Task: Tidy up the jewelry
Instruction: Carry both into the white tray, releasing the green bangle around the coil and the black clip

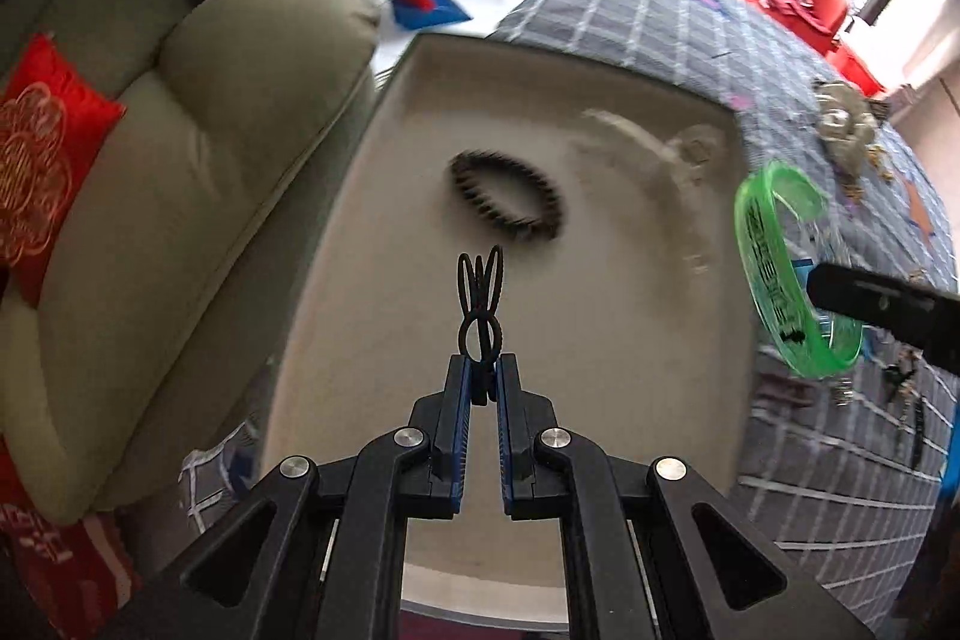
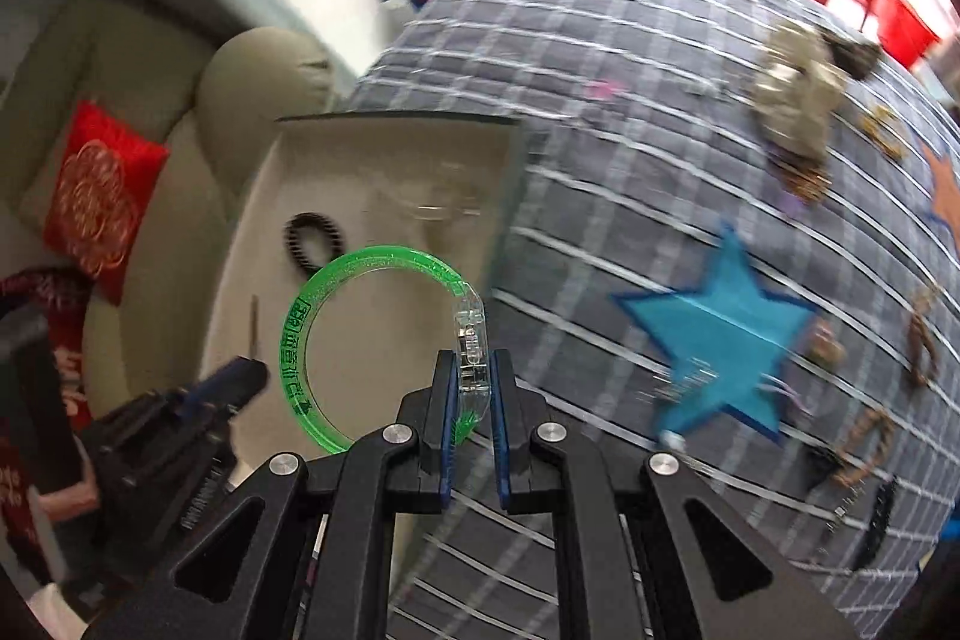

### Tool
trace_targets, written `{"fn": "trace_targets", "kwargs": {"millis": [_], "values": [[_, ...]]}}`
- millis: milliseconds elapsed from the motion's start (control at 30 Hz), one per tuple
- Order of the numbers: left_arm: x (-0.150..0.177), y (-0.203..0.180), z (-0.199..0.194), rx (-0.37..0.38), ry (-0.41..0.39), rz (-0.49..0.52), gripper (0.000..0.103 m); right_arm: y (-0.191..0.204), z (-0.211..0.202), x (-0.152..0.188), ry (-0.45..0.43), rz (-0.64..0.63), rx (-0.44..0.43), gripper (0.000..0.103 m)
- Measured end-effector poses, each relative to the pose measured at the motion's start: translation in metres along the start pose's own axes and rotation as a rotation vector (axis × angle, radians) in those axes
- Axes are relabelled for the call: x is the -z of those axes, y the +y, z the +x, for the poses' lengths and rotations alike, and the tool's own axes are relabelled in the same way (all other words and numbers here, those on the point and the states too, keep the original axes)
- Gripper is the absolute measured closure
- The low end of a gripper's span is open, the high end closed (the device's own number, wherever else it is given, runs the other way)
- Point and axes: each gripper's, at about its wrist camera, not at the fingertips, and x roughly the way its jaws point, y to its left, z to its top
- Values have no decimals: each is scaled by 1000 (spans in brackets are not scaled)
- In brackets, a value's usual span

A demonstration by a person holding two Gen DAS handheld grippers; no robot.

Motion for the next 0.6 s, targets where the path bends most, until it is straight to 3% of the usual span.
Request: {"fn": "trace_targets", "kwargs": {"millis": [333, 600], "values": [[2, 24, 30, -14, 36, -40, 93, 47, 54, -13, 91, -85, 32, 92], [2, 22, 31, -19, 18, -10, 93, 56, 72, -27, 70, -79, 72, 92]]}}
